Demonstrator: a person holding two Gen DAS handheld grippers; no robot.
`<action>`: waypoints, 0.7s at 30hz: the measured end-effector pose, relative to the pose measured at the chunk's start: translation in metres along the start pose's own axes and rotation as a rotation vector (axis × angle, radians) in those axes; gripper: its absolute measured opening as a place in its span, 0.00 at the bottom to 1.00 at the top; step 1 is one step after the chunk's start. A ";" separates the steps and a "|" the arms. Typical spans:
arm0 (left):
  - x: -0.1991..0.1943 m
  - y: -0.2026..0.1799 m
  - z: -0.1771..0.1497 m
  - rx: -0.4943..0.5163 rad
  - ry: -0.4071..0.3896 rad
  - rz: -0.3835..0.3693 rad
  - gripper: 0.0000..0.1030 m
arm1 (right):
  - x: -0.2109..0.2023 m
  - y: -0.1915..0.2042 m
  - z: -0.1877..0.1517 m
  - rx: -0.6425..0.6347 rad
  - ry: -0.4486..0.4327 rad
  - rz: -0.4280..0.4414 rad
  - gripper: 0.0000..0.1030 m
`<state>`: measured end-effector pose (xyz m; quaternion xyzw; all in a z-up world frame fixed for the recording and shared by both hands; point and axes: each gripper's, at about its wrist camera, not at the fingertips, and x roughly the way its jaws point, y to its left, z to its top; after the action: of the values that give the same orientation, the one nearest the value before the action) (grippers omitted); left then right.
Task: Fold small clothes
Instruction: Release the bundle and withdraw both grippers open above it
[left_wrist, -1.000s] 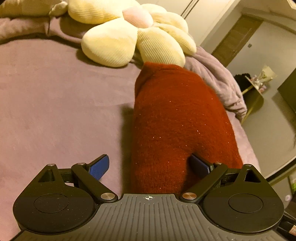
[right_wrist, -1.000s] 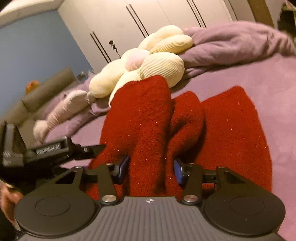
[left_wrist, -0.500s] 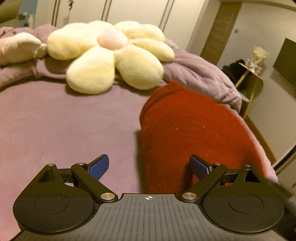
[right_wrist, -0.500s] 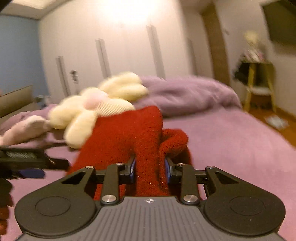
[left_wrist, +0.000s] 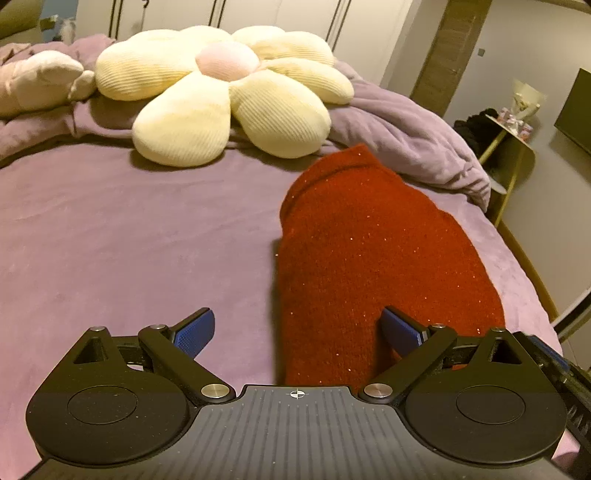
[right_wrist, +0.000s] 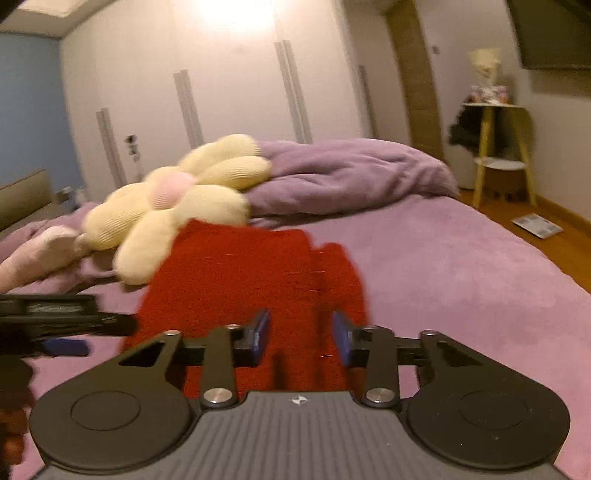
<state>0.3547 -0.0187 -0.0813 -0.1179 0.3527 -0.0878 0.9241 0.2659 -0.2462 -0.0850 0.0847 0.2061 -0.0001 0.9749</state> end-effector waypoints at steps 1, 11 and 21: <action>0.000 0.001 0.000 -0.001 0.002 -0.001 0.97 | 0.002 0.009 0.001 -0.040 -0.002 0.026 0.26; 0.002 -0.003 -0.002 0.032 0.030 -0.032 0.97 | 0.081 0.045 0.000 -0.240 0.135 -0.061 0.12; 0.016 0.000 0.027 -0.042 -0.018 -0.033 0.97 | 0.075 0.029 0.038 -0.094 0.128 0.013 0.13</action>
<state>0.3847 -0.0183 -0.0722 -0.1442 0.3443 -0.0947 0.9229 0.3508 -0.2216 -0.0766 0.0401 0.2674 0.0214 0.9625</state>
